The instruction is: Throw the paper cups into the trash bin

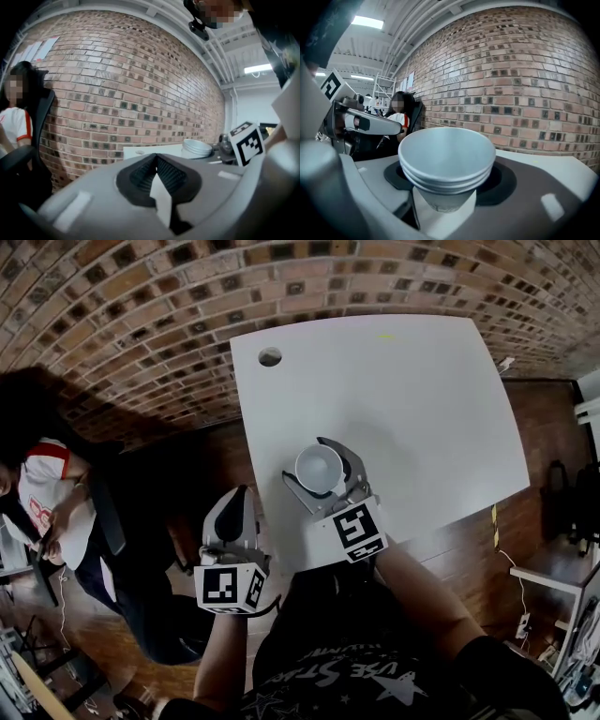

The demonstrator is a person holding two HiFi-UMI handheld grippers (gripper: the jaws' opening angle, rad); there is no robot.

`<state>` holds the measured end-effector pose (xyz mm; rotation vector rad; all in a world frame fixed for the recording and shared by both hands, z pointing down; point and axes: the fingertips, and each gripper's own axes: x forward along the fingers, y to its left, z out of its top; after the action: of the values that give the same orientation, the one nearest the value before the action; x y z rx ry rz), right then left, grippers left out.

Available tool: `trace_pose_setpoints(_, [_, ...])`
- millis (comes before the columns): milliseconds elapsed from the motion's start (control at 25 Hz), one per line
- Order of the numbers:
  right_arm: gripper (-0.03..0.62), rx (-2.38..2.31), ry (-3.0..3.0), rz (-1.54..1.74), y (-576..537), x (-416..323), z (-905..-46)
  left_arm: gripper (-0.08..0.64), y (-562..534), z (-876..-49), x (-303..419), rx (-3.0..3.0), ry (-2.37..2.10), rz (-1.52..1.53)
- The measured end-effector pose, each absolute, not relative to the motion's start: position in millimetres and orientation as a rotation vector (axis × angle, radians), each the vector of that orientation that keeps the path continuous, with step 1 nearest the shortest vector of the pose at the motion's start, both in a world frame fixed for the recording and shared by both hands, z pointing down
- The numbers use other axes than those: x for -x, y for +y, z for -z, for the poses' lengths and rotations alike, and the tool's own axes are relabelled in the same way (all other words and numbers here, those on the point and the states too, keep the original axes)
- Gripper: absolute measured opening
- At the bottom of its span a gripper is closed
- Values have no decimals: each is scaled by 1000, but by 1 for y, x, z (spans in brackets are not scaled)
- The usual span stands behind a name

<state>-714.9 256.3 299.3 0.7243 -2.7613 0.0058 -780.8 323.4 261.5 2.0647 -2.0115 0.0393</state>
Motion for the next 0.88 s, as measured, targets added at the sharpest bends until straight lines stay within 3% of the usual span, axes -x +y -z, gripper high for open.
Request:
trace_pose_setpoints(560, [342,-779,-2756,35,247,650,-272,5,310,-235,731,-2073,-2032,-20])
trace_pose_setpoints(880, [342,-779,-2810,21,209,575,-264,6,275,-231,651,-2051,-2083,-70])
